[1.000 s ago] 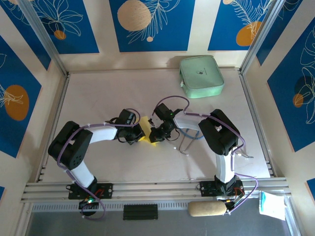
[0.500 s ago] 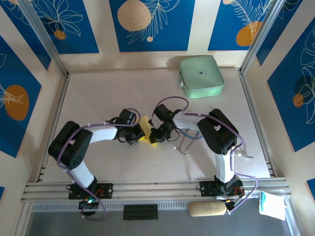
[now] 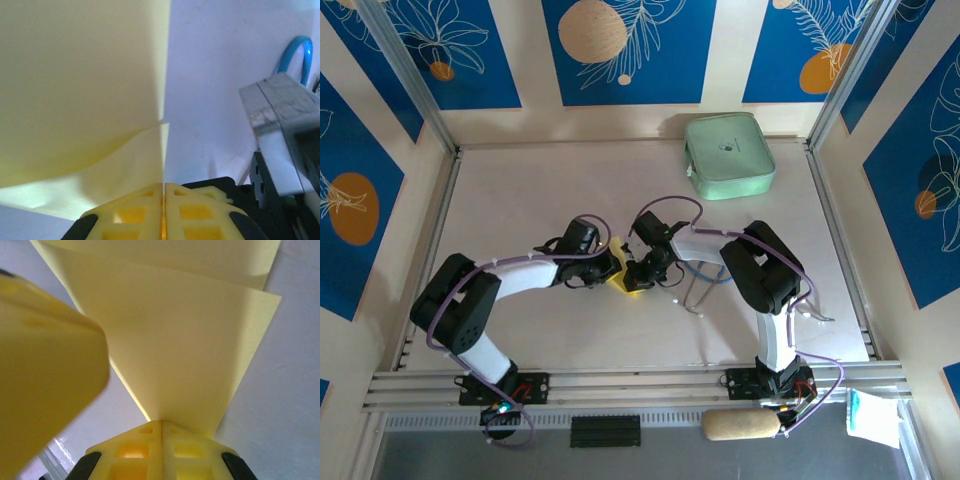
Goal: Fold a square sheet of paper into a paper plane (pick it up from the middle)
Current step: Third fold the triangle at the center of the table.
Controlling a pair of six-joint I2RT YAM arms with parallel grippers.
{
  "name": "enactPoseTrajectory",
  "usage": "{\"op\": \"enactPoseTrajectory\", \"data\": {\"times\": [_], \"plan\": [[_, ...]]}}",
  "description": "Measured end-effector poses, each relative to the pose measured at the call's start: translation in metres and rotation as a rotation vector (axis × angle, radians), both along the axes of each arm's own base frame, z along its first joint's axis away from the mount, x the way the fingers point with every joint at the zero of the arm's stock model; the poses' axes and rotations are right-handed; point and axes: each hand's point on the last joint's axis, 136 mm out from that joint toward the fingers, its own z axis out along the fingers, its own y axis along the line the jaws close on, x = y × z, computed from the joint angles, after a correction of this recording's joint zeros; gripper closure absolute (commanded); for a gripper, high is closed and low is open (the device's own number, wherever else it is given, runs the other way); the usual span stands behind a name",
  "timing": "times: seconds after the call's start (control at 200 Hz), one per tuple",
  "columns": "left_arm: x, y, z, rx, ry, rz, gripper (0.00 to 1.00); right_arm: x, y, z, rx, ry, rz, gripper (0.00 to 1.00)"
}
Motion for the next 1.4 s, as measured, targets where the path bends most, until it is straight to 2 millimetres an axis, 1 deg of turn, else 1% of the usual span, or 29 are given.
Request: {"op": "enactPoseTrajectory", "data": {"times": [0.095, 0.215, 0.565, 0.88, 1.061, 1.131, 1.271, 1.401], "plan": [[-0.007, -0.004, -0.004, -0.002, 0.004, -0.017, 0.93, 0.0, 0.0, 0.0, -0.001, 0.002, 0.0, 0.96], [-0.008, -0.004, -0.007, -0.003, 0.001, -0.016, 0.94, -0.001, -0.001, 0.0, -0.004, 0.004, 0.0, 0.97], [-0.018, 0.008, -0.03, 0.045, 0.049, 0.016, 0.95, -0.001, -0.001, 0.0, -0.009, 0.01, -0.001, 0.97], [-0.017, 0.01, -0.031, 0.055, 0.043, 0.023, 0.95, 0.0, -0.001, -0.001, -0.015, 0.015, -0.008, 0.97], [-0.014, 0.014, -0.031, 0.066, 0.031, 0.018, 0.95, 0.0, -0.001, -0.002, -0.022, 0.023, -0.01, 0.98], [-0.012, 0.02, -0.03, 0.078, 0.027, 0.028, 0.95, 0.0, -0.001, -0.002, -0.026, 0.029, -0.011, 0.98], [-0.005, 0.038, -0.03, 0.111, 0.02, 0.066, 0.94, 0.0, -0.001, -0.002, -0.034, 0.04, -0.018, 0.98], [-0.002, 0.051, -0.03, 0.129, 0.014, 0.086, 0.95, 0.0, -0.001, -0.002, -0.044, 0.053, -0.021, 0.98]]}}
